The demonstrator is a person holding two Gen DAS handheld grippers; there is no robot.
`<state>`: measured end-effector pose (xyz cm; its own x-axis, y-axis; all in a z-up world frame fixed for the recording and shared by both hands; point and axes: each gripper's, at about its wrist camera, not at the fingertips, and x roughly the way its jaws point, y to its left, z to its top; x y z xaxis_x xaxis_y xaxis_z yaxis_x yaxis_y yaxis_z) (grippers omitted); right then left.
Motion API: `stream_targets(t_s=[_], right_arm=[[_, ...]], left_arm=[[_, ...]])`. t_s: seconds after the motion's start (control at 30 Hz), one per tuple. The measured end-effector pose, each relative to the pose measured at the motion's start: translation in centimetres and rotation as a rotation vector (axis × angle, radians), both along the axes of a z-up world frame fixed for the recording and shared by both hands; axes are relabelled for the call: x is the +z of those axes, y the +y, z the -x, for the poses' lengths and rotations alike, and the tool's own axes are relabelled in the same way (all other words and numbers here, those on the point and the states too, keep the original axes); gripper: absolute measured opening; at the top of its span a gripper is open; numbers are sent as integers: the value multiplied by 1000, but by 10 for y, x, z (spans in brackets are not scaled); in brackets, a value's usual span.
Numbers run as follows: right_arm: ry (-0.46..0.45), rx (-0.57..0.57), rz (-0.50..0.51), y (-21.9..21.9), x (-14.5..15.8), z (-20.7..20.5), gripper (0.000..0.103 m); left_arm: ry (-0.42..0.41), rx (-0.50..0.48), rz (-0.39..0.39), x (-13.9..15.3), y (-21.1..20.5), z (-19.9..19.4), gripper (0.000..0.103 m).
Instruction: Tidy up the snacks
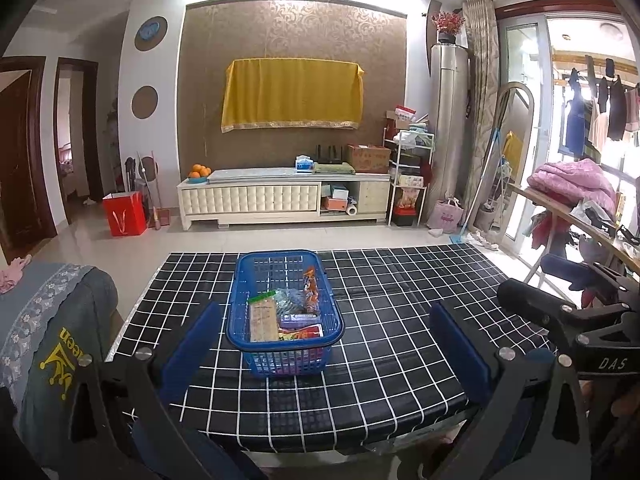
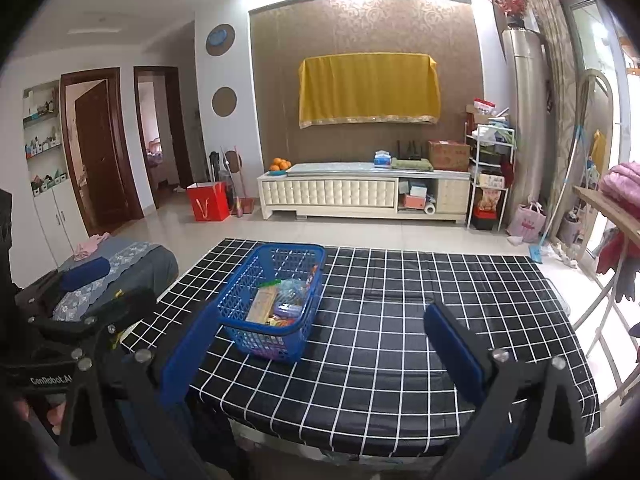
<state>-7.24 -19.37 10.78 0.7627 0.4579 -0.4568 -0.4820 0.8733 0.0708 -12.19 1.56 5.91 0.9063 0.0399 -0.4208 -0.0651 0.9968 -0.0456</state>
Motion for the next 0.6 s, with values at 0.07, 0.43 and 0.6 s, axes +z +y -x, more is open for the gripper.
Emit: stream_targets(t_s=[0.07,0.43,0.6], right_arm=[[1,1,-2,0,0,1,103],[8,8,-2,0,1,2,103],[13,12,3,0,0,2,103]], left_arm=[[0,-4,1,0,0,0,103],[4,-10,0,-1,-2,3,103],[2,-12,5,-1,-1,6,103]])
